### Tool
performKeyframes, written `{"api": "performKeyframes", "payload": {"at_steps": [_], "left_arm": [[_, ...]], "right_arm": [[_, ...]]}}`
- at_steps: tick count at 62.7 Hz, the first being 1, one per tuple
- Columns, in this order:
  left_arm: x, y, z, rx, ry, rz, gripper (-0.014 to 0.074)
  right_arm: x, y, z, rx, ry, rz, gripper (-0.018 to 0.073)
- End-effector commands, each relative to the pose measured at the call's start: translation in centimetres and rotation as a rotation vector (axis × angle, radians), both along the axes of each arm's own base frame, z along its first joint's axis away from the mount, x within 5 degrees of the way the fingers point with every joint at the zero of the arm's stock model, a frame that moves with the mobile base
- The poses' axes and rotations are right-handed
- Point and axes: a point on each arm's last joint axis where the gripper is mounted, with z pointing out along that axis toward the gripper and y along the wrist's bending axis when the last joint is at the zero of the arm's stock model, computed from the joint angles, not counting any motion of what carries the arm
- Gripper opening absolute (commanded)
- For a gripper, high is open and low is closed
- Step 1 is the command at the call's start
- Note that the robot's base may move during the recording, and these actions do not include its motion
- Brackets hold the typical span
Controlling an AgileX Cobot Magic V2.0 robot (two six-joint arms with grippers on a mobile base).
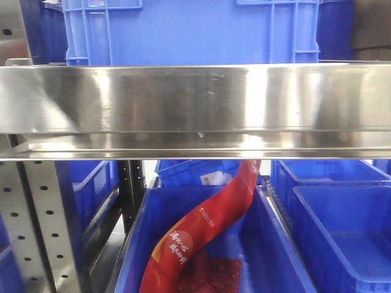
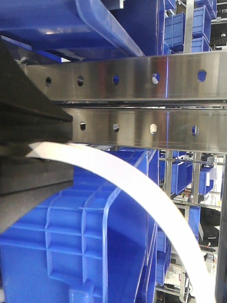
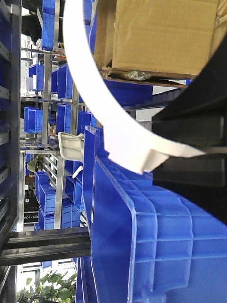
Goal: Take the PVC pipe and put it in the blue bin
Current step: 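Move the held pipe over an open blue bin on the shelf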
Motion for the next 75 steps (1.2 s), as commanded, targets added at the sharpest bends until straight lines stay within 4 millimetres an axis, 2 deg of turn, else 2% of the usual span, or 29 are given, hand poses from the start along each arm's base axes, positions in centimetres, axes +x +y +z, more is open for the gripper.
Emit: {"api": "performKeyframes", "payload": {"at_steps": [1,54,75], "left_arm": [[-0.17,-0.05,0.45,-0.012,-0.035,-0.007,-0.0111],[-0.17,-0.05,0.45,-0.012,-0.035,-0.007,-0.0111],[-0.21,-0.05,1.04,-0.022,-0.100,-0.007,-0.0111]], "right_arm": [[-0.13,-0.03,0.26,-0.010,-0.029,-0.003,-0.0167],[-0.13,-0.03,0.26,-0.010,-0.029,-0.003,-0.0167],[-0.15,-0.05,0.47,-0.008,-0.052,-0.007,-0.0167]]}}
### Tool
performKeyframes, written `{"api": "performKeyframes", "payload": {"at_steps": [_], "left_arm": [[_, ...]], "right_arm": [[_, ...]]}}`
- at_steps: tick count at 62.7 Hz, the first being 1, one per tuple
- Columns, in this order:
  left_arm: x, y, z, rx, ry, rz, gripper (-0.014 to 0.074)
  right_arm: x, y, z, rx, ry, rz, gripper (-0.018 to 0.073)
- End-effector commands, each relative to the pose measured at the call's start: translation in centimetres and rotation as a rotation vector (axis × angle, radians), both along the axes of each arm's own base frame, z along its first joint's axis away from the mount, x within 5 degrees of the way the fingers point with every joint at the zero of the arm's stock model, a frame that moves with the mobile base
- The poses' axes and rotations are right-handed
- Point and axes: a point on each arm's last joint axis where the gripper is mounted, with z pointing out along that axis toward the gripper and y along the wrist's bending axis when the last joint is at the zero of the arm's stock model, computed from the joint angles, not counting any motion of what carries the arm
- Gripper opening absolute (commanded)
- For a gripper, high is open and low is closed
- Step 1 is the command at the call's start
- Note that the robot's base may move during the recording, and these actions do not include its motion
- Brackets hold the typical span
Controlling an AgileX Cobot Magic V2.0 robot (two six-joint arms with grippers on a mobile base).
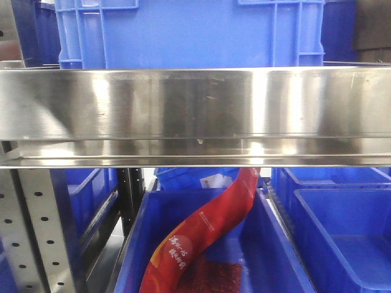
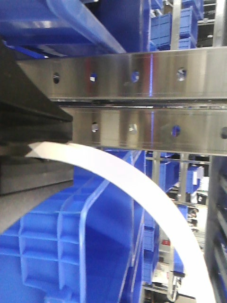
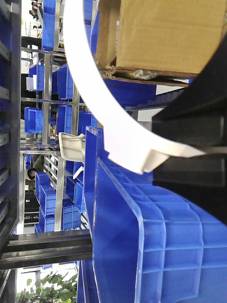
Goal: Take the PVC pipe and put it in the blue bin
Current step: 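Move the held pipe over an open blue bin on the shelf, then lower the pipe into the blue bin and open both grippers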
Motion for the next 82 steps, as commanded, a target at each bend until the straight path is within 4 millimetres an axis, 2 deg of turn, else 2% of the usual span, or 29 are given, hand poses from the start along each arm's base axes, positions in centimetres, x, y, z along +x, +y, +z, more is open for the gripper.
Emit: {"api": "performKeyframes", "payload": {"at_steps": [1,13,17,21,32,40,52,58,69,78,82], "left_arm": [[-0.2,-0.1,0.5,-0.014,-0.042,-0.007,-0.0111],[-0.2,-0.1,0.5,-0.020,-0.035,-0.008,-0.0111],[-0.1,-0.1,0.5,-0.109,-0.018,-0.017,-0.0111],[0.1,-0.3,1.4,-0.149,-0.005,-0.038,-0.0111],[1.7,-2.0,4.5,-0.068,0.026,-0.127,-0.0111],[4.1,-4.4,6.2,-0.061,0.053,-0.221,-0.0111],[8.4,-8.5,8.4,-0.015,0.112,-0.323,-0.0111],[10.4,-9.7,9.9,0.006,0.174,-0.330,-0.0111],[14.3,-11.8,10.9,0.053,0.316,-0.331,-0.0111],[16.9,-13.1,12.1,0.065,0.320,-0.328,-0.0111],[18.3,-13.6,11.9,0.085,0.314,-0.314,-0.0111]], "right_arm": [[-0.2,-0.1,0.5,-0.008,-0.052,-0.007,-0.0167],[-0.2,-0.1,1.0,0.017,-0.113,-0.013,-0.0167],[-0.1,-0.2,1.2,0.053,-0.122,-0.010,-0.0167],[0.3,0.0,1.3,0.059,-0.071,0.002,-0.0167],[2.4,0.7,3.2,0.050,0.029,0.056,-0.0167],[4.9,2.1,4.5,0.045,0.072,0.131,-0.0167],[9.2,5.4,5.6,0.034,0.123,0.252,-0.0167],[10.8,6.8,6.6,0.032,0.123,0.294,-0.0167],[13.9,9.3,7.8,0.027,0.132,0.348,-0.0167],[16.4,10.9,9.2,0.005,0.210,0.385,-0.0167],[17.6,11.5,9.3,-0.009,0.263,0.396,-0.0167]]}}
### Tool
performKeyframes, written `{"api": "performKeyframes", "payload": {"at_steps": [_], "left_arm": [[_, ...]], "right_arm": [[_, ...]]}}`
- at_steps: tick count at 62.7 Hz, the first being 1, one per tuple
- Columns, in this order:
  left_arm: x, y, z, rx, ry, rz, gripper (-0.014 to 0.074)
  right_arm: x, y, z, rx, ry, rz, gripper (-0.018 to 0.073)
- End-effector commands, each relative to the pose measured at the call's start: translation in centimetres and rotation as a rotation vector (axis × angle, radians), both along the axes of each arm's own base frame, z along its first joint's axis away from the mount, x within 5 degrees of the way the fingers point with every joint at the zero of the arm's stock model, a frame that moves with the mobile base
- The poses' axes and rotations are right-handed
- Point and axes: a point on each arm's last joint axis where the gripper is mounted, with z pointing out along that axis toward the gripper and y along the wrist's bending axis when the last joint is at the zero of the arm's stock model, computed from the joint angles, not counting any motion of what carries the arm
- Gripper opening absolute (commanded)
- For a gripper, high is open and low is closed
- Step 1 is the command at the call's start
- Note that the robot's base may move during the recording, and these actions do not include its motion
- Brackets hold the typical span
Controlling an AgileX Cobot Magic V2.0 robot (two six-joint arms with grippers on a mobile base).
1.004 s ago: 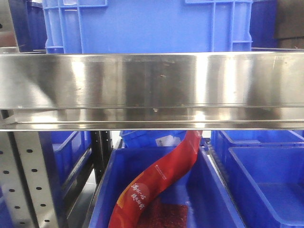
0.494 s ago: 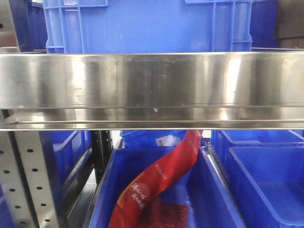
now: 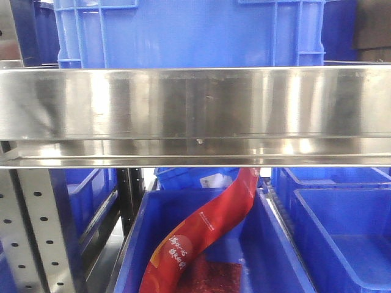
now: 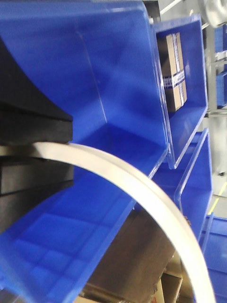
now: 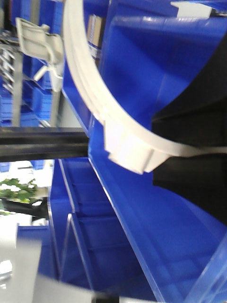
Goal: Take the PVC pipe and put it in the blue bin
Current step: 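Lower the pipe into the blue bin and open both grippers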
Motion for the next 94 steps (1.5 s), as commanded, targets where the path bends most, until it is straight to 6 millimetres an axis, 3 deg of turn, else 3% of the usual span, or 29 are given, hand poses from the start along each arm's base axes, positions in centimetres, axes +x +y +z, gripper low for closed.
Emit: {"api": "performKeyframes", "payload": {"at_steps": [1,8,18,33,38,44,49,57,61,70,80,88,94], "left_arm": [[1.4,-0.6,0.7,-0.002,-0.034,0.009,-0.0111],[3.5,-0.9,0.2,-0.004,-0.037,0.025,-0.0111],[5.9,-1.2,-1.7,-0.014,-0.021,0.045,-0.0111],[6.9,-1.5,-2.8,-0.001,0.003,0.047,-0.0110],[7.0,-1.6,-3.0,0.001,0.008,0.047,-0.0057],[6.9,-1.6,-3.0,0.002,0.009,0.047,0.0099],[6.9,-1.6,-3.0,0.002,0.009,0.047,0.0258],[6.9,-1.6,-3.0,0.002,0.009,0.047,0.0357],[6.9,-1.6,-3.0,0.002,0.009,0.047,0.0358],[6.9,-1.6,-3.0,0.004,0.008,0.048,0.0358],[5.9,-1.1,-1.6,-0.010,-0.021,0.047,0.0308],[4.6,-0.5,0.1,-0.029,-0.060,0.047,0.0187],[3.8,-0.2,0.9,-0.039,-0.080,0.047,0.0030]], "right_arm": [[1.6,0.9,0.6,-0.027,0.053,0.020,-0.0167],[3.6,1.8,0.9,-0.040,0.097,0.036,-0.0167],[6.4,2.9,-0.3,-0.043,0.109,0.033,-0.0167],[8.0,3.5,-2.4,-0.064,0.165,0.034,-0.0167],[8.1,3.5,-2.6,-0.067,0.175,0.036,-0.0153],[8.0,3.5,-2.7,-0.074,0.192,0.039,-0.0048],[8.0,3.5,-2.8,-0.076,0.198,0.040,0.0116],[8.0,3.5,-2.8,-0.076,0.198,0.040,0.0331],[8.0,3.5,-2.8,-0.076,0.198,0.040,0.0373],[7.7,3.4,-2.4,-0.073,0.188,0.040,0.0371],[6.6,3.0,-1.0,-0.060,0.153,0.040,0.0370],[5.3,2.5,0.6,-0.045,0.112,0.040,0.0286],[4.5,2.2,1.5,-0.036,0.088,0.040,0.0167]]}}
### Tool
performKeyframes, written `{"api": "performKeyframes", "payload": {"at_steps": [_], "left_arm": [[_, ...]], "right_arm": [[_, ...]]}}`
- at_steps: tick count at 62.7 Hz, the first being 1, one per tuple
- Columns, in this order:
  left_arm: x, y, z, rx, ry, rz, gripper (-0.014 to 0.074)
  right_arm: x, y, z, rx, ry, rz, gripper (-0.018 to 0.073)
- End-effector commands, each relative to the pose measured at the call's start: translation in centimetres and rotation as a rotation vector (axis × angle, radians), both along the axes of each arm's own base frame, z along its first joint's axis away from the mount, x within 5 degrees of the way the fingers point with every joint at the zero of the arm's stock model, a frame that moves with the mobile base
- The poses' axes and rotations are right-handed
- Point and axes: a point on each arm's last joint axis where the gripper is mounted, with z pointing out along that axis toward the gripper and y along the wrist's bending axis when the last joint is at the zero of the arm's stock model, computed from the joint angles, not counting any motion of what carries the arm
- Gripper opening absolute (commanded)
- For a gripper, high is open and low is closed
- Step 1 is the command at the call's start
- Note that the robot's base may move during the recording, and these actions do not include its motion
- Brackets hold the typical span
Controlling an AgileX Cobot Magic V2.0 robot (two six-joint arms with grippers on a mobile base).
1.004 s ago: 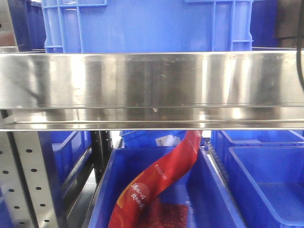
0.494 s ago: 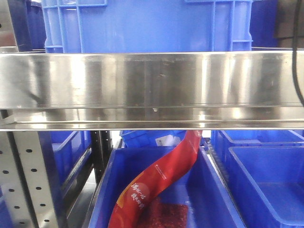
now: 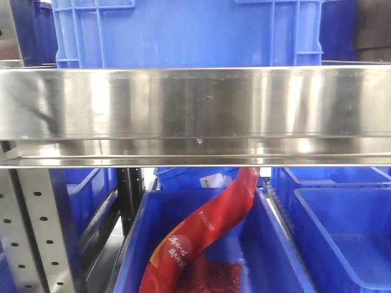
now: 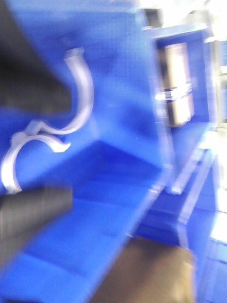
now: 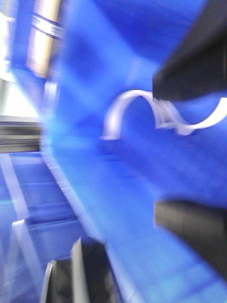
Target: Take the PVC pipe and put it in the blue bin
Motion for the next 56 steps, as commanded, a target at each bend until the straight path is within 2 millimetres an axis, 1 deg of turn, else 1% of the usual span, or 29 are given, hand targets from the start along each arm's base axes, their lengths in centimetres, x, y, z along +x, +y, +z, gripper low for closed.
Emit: {"api": "performKeyframes", "payload": {"at_steps": [1,5,11,13,19,25,30,35,41,48,54,56], "left_arm": [[-1.0,0.6,1.7,-0.034,-0.052,0.004,0.0007],[-1.3,0.8,2.0,-0.038,-0.061,0.004,-0.0107],[-1.4,0.8,2.3,-0.043,-0.072,0.004,-0.0111],[-1.4,0.8,2.3,-0.045,-0.077,0.004,-0.0111],[-1.4,0.8,2.3,-0.046,-0.079,0.004,-0.0111],[-1.8,0.9,2.4,-0.051,-0.052,-0.002,-0.0111],[-3.1,1.1,3.1,-0.088,-0.032,-0.020,-0.0111],[-4.7,1.3,3.9,-0.083,-0.062,-0.039,-0.0111],[-6.3,2.1,4.3,-0.078,-0.098,-0.044,-0.0111],[-8.0,2.9,3.3,-0.083,-0.108,-0.040,-0.0111],[-9.2,3.5,1.4,-0.092,-0.122,-0.034,-0.0111],[-9.8,3.8,1.0,-0.099,-0.136,-0.032,-0.0111]], "right_arm": [[-1.1,-0.4,1.7,0.022,-0.059,-0.002,0.0146],[-1.6,-0.6,2.1,0.028,-0.072,-0.002,0.0026],[-1.7,-0.6,2.3,0.030,-0.078,-0.002,-0.0138],[-1.7,-0.6,2.4,0.033,-0.084,-0.003,-0.0168],[-1.7,-0.6,2.4,0.036,-0.092,-0.005,-0.0168],[-2.3,-0.8,2.6,0.036,-0.068,0.005,-0.0168],[-3.5,-1.1,3.2,0.036,-0.044,0.020,-0.0168],[-4.6,-1.4,3.7,0.029,-0.038,0.026,-0.0168],[-5.2,-1.9,4.2,0.011,-0.075,0.012,-0.0168],[-5.9,-2.3,4.2,0.027,-0.123,-0.002,-0.0168],[-6.5,-2.7,3.1,0.049,-0.166,-0.022,-0.0168],[-6.8,-2.9,2.9,0.057,-0.182,-0.028,-0.0168]]}}
